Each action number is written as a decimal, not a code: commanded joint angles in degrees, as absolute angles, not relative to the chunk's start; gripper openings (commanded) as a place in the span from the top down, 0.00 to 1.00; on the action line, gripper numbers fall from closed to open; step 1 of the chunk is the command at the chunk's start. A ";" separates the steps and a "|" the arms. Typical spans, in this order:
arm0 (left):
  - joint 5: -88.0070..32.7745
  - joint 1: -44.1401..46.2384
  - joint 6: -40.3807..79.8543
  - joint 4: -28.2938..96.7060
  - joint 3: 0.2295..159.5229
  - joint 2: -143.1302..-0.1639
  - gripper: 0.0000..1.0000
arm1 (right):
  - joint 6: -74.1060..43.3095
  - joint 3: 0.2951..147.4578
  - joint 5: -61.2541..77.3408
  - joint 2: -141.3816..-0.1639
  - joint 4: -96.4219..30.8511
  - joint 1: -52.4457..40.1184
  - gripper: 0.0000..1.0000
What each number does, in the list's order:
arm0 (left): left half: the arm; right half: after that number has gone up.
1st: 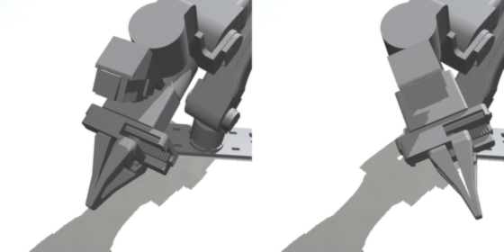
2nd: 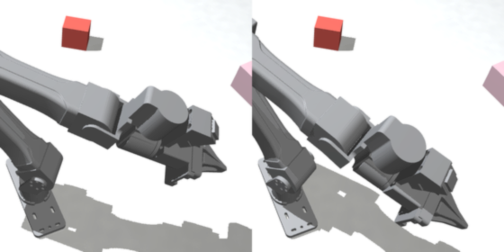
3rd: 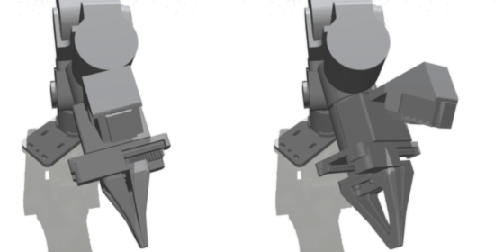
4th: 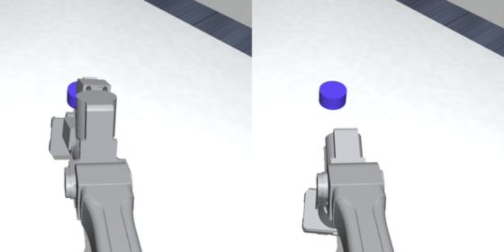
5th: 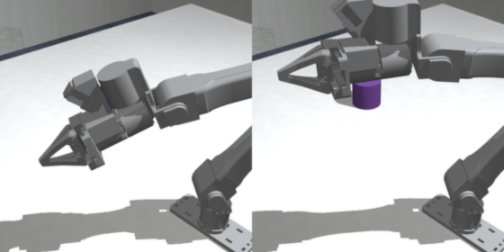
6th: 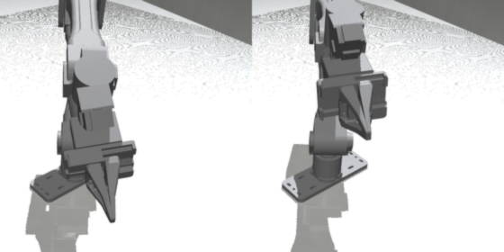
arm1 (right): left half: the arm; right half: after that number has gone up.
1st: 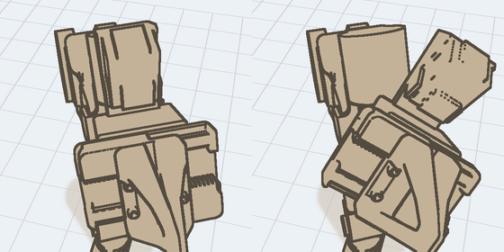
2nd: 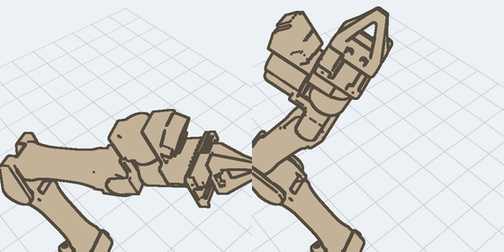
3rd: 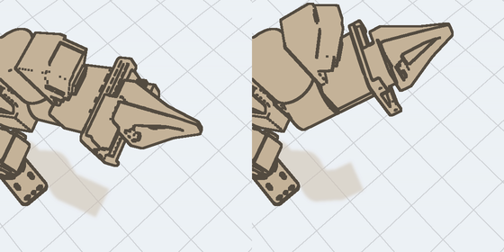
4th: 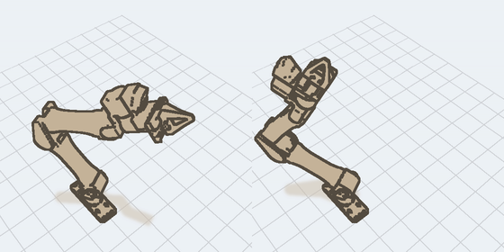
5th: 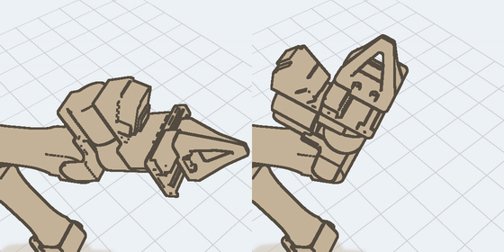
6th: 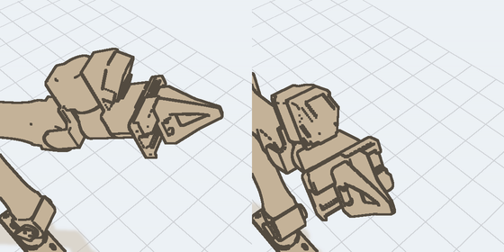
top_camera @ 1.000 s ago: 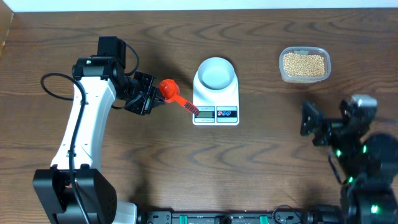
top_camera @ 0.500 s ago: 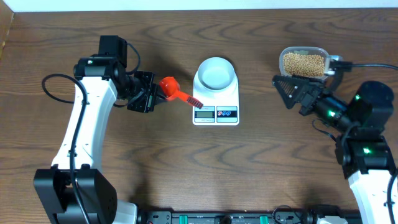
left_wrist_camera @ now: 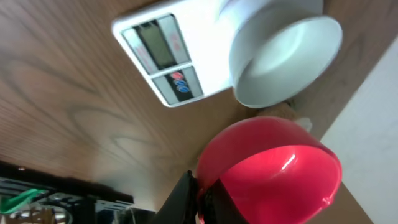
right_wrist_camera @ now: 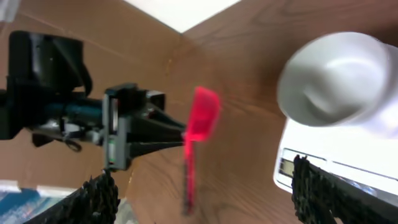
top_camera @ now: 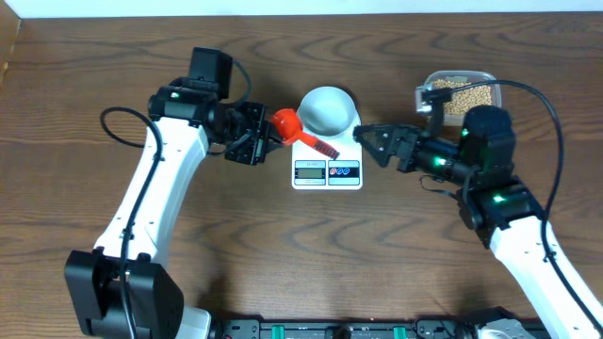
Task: Scoop item into bowl and weigh 50g on scale
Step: 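Move the right gripper to the scoop handle above the scale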
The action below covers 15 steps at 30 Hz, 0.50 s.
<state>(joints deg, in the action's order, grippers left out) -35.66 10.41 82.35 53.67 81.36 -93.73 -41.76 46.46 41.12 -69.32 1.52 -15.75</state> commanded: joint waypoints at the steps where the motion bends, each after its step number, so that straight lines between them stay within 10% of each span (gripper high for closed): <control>1: -35.38 12.58 87.37 51.40 81.28 -92.84 0.93 | -42.87 47.46 39.57 -69.78 2.50 -18.02 0.12; 15: -35.38 18.85 91.66 43.53 81.28 -92.84 0.93 | -42.83 47.46 38.89 -69.78 1.43 -19.62 0.10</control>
